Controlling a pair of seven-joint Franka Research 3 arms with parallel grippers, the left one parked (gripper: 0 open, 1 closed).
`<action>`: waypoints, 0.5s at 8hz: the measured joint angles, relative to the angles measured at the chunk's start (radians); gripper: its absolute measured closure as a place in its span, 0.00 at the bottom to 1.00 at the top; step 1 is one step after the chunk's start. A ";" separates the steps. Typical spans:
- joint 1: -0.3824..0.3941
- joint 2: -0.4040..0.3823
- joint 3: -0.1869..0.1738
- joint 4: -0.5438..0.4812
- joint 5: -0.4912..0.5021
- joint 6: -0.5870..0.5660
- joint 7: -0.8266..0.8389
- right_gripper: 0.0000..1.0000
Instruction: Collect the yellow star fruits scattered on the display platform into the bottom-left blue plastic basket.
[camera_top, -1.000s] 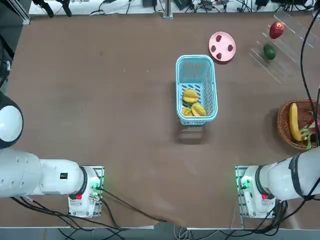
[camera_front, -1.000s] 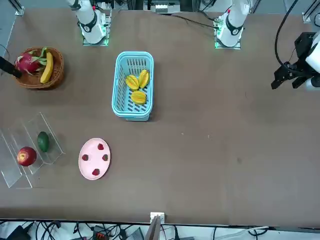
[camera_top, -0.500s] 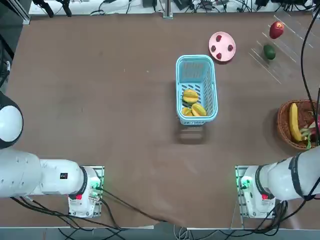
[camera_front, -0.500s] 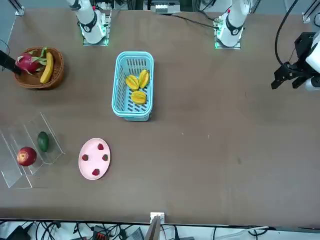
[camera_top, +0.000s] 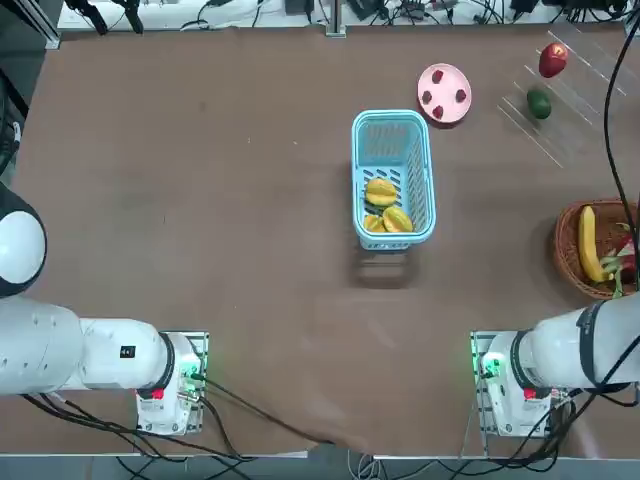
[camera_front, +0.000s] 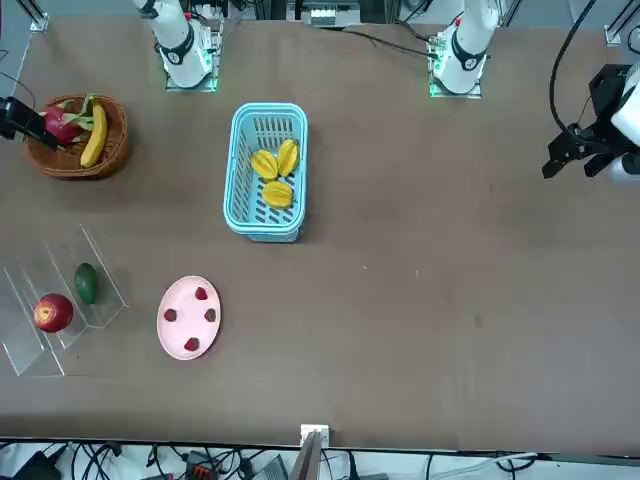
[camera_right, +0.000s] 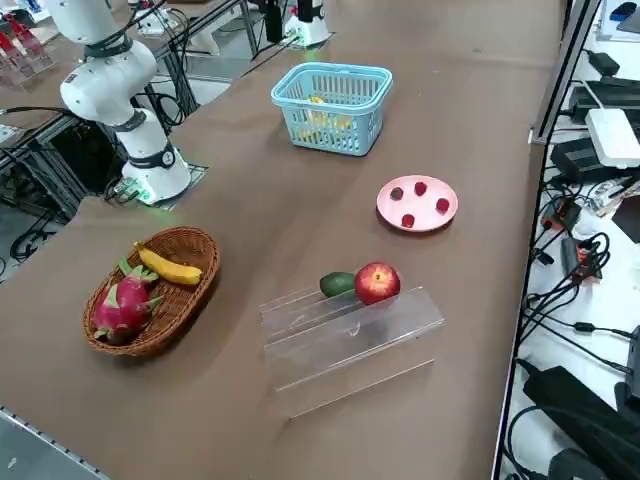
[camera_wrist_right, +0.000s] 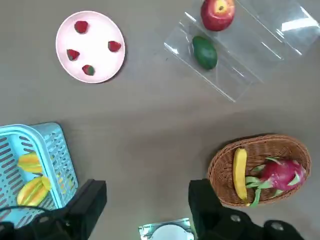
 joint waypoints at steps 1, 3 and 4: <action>-0.018 0.000 0.030 0.000 0.000 0.000 -0.006 0.00; -0.021 0.000 0.066 0.000 0.000 0.000 -0.006 0.00; -0.007 0.000 0.069 0.000 -0.011 0.000 -0.006 0.00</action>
